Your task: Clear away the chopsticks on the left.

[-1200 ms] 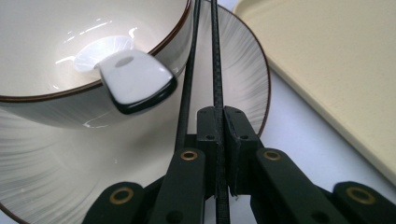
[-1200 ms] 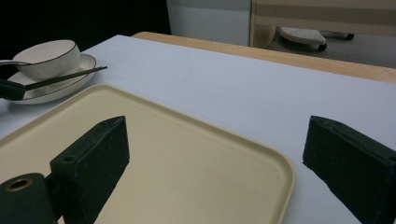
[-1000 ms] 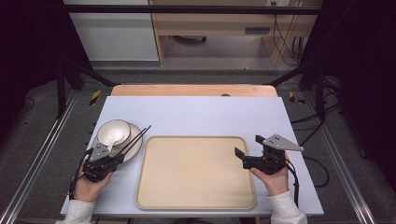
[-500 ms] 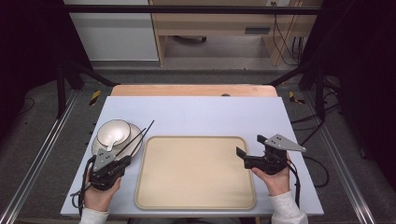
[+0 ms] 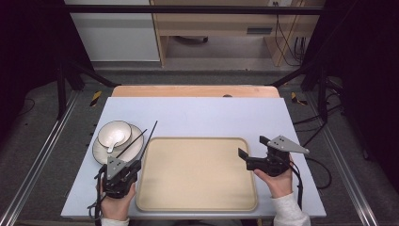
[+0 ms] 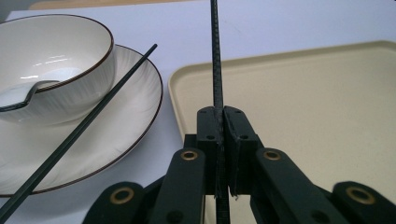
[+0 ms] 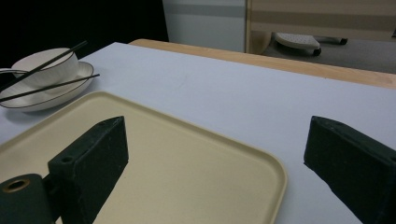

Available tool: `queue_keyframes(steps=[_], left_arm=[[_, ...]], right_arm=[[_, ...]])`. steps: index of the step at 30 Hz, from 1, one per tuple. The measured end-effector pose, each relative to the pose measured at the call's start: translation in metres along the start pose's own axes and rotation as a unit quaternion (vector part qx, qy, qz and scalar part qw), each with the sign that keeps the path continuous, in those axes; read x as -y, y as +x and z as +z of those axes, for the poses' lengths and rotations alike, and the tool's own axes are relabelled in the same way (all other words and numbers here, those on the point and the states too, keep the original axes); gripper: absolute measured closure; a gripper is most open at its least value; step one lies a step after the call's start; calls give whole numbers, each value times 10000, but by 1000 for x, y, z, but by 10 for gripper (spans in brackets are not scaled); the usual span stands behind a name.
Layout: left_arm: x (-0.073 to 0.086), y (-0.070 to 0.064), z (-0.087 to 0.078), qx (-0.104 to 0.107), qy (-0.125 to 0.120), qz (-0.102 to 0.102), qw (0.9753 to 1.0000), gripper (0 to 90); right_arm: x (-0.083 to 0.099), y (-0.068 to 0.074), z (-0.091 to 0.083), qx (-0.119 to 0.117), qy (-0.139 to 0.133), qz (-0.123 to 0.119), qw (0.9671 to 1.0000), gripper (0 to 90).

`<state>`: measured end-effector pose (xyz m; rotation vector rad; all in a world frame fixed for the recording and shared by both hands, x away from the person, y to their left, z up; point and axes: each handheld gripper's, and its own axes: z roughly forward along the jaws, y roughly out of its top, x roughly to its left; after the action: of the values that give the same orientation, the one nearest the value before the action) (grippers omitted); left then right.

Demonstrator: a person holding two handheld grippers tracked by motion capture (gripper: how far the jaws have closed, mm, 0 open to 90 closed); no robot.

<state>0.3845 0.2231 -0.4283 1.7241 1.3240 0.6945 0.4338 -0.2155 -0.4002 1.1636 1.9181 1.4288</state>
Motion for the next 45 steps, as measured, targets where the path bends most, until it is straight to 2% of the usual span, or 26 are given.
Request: queue_keyframes(steps=[2, 5, 10, 11, 16, 21, 24, 32, 38, 43, 45], left_arm=[[1, -5, -2, -101, -21, -70, 9999, 853], [3, -10, -2, -190, -14, -71, 9998, 853], [10, -16, -3, -167, -114, -320, 9993, 853], [12, -17, -3, -219, -150, -346, 9991, 853], [21, -19, -3, -199, -269, -653, 9973, 853], [34, -27, 6, -216, -233, -804, 9963, 853], [41, -32, 13, -298, -139, -737, 9967, 853], [53, -32, 24, -365, 61, -816, 9960, 853], [56, -34, 27, -473, 201, -767, 9957, 853], [57, -35, 30, -485, 312, -795, 9952, 852], [57, -36, 31, -509, 322, -792, 9950, 853]], right_arm=[[0, 0, 0, -28, 5, 0, 10000, 65], [0, 1, 0, -36, 4, 25, 10000, 65], [-1, 1, 0, -50, 3, 20, 10000, 65], [-1, 1, 0, -51, -1, 18, 10000, 65], [0, 1, 1, -74, -1, 0, 10000, 65], [0, 2, 2, -87, 21, 3, 10000, 65], [1, 3, 3, -76, 31, -9, 10000, 65], [1, 3, 4, -82, 62, -19, 9999, 65], [2, 2, 4, -75, 65, -49, 9999, 65], [2, 2, 4, -75, 71, -56, 9999, 65], [2, 3, 3, -87, 64, 20, 9999, 65]])
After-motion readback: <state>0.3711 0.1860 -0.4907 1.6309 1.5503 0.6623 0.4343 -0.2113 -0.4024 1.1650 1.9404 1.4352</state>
